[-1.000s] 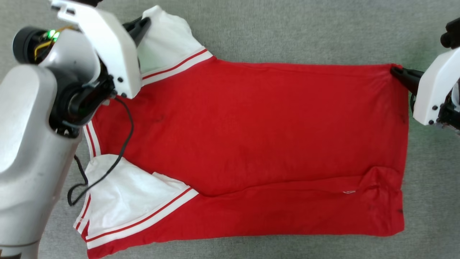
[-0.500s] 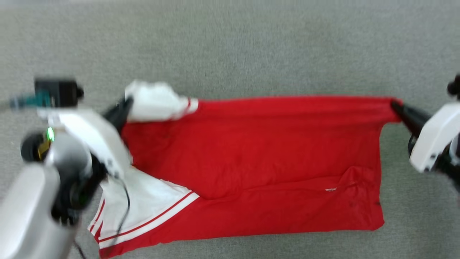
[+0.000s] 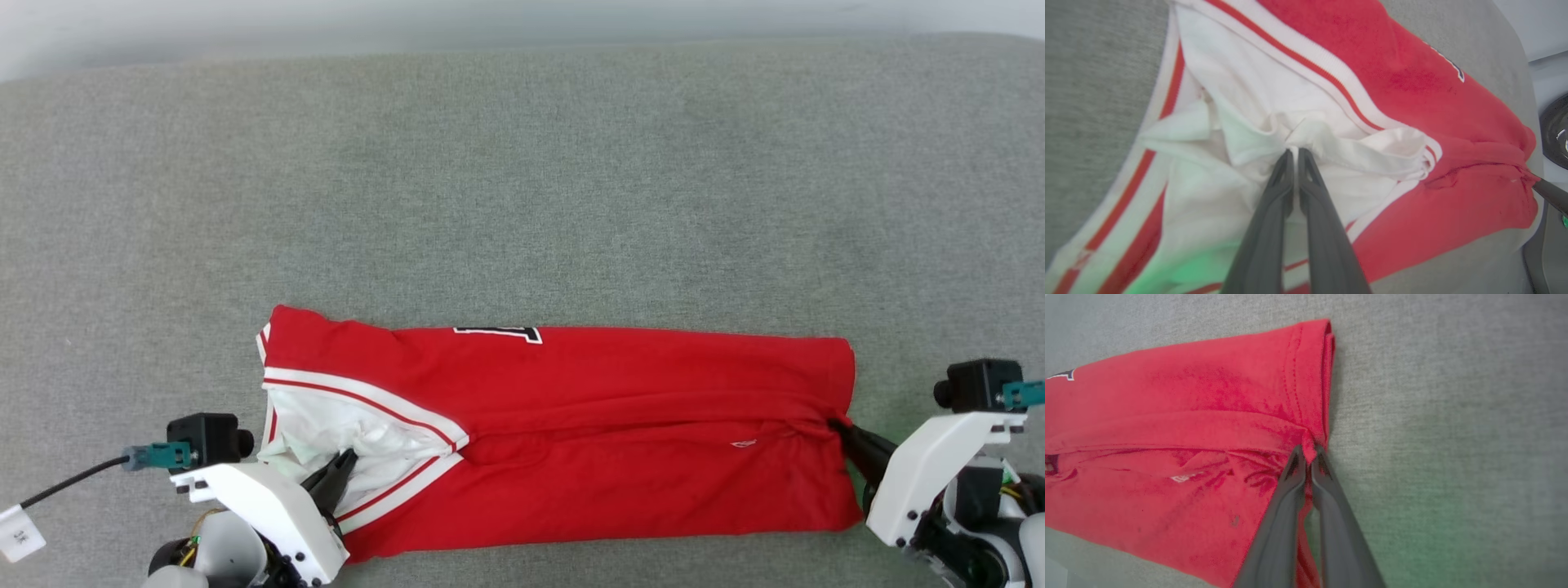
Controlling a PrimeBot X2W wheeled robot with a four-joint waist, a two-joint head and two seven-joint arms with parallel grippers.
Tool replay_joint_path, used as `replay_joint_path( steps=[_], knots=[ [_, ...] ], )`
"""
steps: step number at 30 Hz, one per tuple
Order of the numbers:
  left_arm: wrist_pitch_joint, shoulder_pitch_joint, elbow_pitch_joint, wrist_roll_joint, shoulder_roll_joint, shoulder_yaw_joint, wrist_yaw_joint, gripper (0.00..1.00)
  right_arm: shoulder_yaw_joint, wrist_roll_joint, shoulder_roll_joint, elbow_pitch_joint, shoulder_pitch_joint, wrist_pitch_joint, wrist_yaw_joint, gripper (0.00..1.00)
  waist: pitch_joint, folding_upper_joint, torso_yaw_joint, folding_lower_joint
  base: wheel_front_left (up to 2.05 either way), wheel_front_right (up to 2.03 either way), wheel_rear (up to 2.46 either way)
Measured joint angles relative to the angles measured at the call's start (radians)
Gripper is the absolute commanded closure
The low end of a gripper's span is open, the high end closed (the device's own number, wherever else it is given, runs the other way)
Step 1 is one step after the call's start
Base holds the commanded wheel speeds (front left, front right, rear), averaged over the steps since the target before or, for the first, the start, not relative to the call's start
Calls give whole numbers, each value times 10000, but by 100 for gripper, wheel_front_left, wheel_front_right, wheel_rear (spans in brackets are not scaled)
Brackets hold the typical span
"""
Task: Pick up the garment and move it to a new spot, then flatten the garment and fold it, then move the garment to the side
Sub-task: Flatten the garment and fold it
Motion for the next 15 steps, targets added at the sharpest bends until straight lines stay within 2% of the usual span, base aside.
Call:
replay_joint_path(
  steps=[6,11,15],
  knots=[
    [-1191,-30,744,351,-431,-48,-362,0,368,167,159,485,275,-943,8,0,-300,0,-80,0,0,0,0],
    [-2508,-204,754,1170,-506,67,-276,0,437,211,-104,-151,439,-2046,-2,0,-632,0,-168,1,0,0,0],
    [-3459,-575,408,1670,-704,174,-176,0,184,282,-391,-717,408,-2167,-2,0,-890,0,-247,0,0,0,0]
  ],
)
